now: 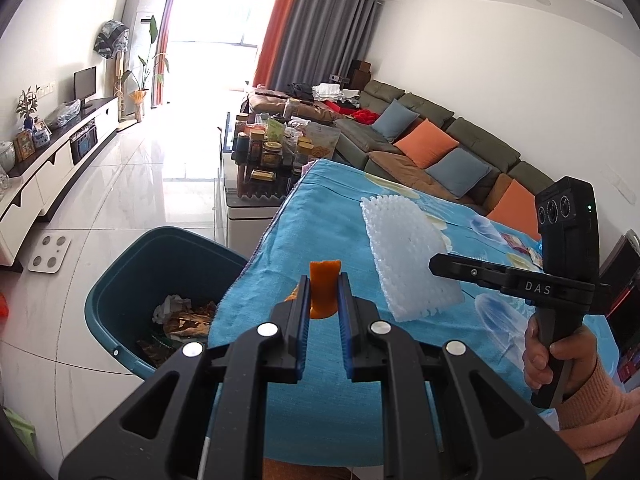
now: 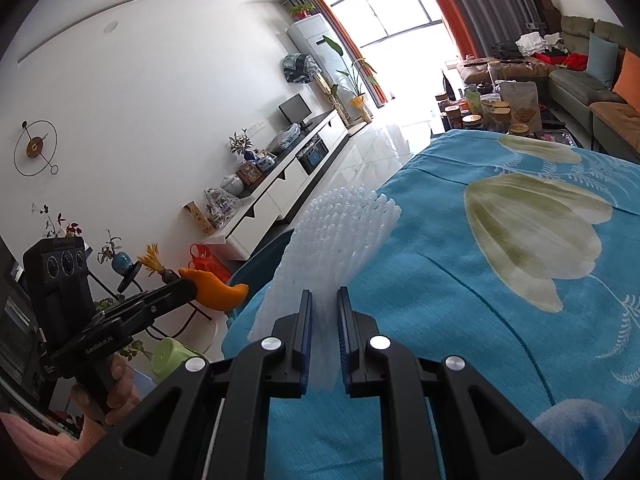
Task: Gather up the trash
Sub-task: 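Carry the orange peel and foam net over the teal bin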
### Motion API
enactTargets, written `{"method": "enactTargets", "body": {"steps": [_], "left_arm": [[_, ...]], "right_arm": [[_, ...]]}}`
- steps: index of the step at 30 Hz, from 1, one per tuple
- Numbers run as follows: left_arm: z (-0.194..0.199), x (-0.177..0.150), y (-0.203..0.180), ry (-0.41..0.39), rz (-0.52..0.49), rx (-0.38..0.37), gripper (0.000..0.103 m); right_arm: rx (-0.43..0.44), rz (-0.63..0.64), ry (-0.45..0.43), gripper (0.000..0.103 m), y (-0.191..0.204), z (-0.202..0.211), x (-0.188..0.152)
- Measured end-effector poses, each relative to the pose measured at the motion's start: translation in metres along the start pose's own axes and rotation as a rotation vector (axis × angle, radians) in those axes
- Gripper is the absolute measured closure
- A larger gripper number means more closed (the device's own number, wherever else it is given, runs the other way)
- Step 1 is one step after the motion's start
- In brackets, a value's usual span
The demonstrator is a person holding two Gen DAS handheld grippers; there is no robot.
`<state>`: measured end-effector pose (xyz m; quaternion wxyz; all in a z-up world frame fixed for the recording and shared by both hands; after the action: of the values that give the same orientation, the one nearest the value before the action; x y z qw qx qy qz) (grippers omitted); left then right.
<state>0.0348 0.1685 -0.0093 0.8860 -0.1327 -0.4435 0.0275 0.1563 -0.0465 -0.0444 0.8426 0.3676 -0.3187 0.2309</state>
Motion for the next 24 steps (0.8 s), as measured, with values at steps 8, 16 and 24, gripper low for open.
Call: {"method": "enactTargets", "body": {"steps": [8, 16, 24], "left_arm": [[0.002, 0.004, 0.011, -0.011, 0.016, 0.019, 0.089], [0.002, 0.007, 0.023, -0.017, 0.031, 0.044, 0.089], [-0.001, 0.009, 0.035, -0.016, 0.049, 0.073, 0.089]], "right_arm": [[0.011, 0.015, 0.017, 0.092, 0.007, -0.01, 0.002], [0.027, 0.02, 0.03, 0.092, 0.011, -0.017, 0.007], [0.036, 0.037, 0.047, 0.092, 0.021, -0.029, 0.014]]}}
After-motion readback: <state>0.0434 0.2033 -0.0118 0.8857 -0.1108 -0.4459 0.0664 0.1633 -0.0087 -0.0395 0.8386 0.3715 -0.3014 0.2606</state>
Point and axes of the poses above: each gripper's, at about its wrist camera, not at the fingertips, and z roughly against the way its jaws point, y to its left, x to its top, the point moved 5 cm from there along -z, roughly the way its jaws point, and after that the axes turned 1 degree about z, right-handed, at the moved point
